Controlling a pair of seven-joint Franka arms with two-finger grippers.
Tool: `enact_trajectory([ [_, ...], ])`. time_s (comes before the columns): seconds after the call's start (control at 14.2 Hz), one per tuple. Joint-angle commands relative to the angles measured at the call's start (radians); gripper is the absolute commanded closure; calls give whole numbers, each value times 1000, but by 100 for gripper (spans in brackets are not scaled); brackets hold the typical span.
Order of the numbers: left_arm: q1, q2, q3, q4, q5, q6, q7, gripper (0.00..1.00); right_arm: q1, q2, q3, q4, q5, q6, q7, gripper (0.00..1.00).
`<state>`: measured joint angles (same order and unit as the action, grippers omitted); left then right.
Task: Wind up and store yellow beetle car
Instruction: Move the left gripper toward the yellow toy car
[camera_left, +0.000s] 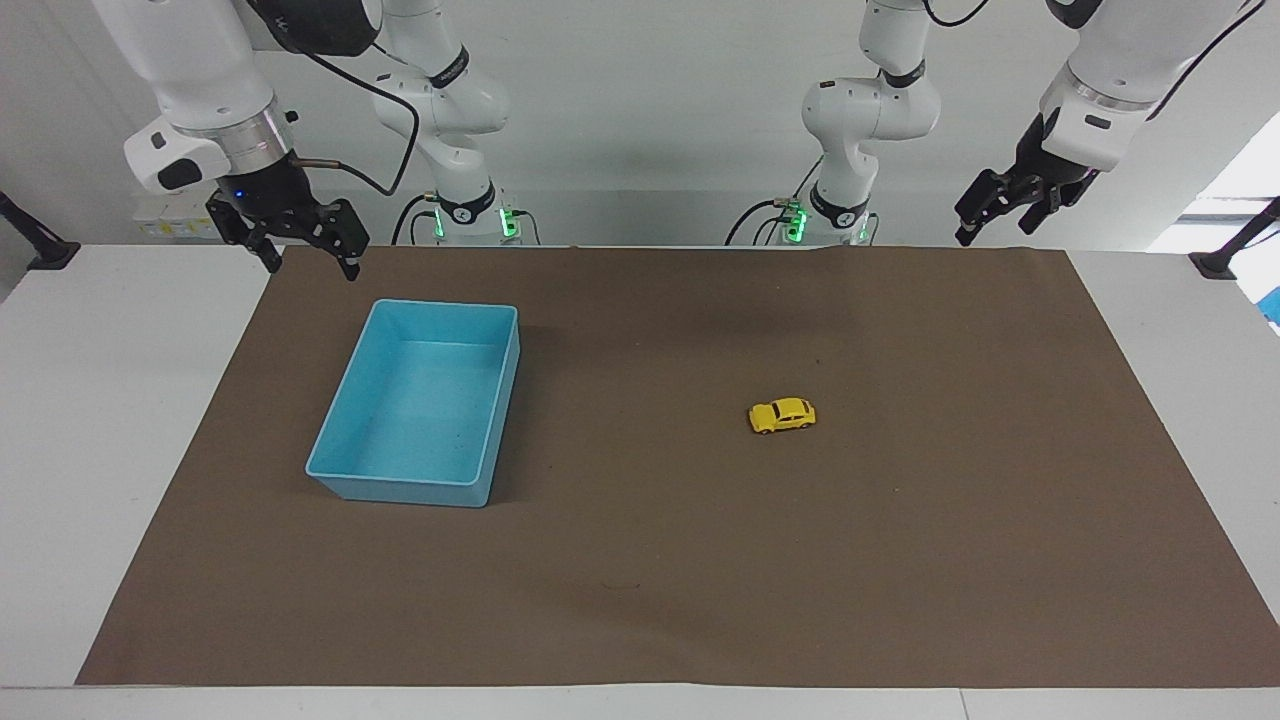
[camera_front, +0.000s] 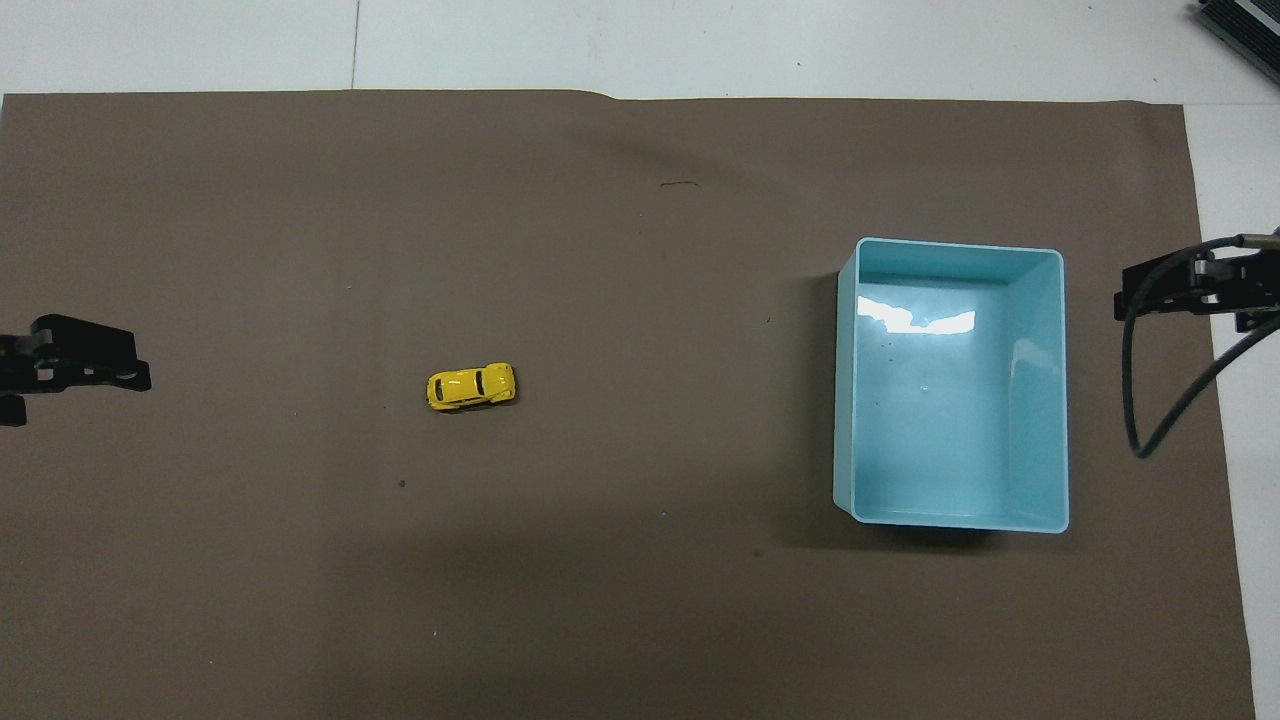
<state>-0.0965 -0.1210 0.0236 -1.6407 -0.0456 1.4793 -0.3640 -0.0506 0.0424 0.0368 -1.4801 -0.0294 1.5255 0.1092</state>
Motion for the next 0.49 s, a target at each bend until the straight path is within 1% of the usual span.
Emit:
enact_trajectory([
  [0.0,0,-14,-7,-31,1,33,-123,0,-8,-12,9,-17,-6,15,-6,0],
  [0.28,0,-16,-13,-44,-13,35,-251,0,-8,-12,9,-17,-6,15,-6,0],
  [0.42,-29,-19,-13,-57,-14,36,-436,0,-8,-12,9,-17,-6,15,-6,0],
])
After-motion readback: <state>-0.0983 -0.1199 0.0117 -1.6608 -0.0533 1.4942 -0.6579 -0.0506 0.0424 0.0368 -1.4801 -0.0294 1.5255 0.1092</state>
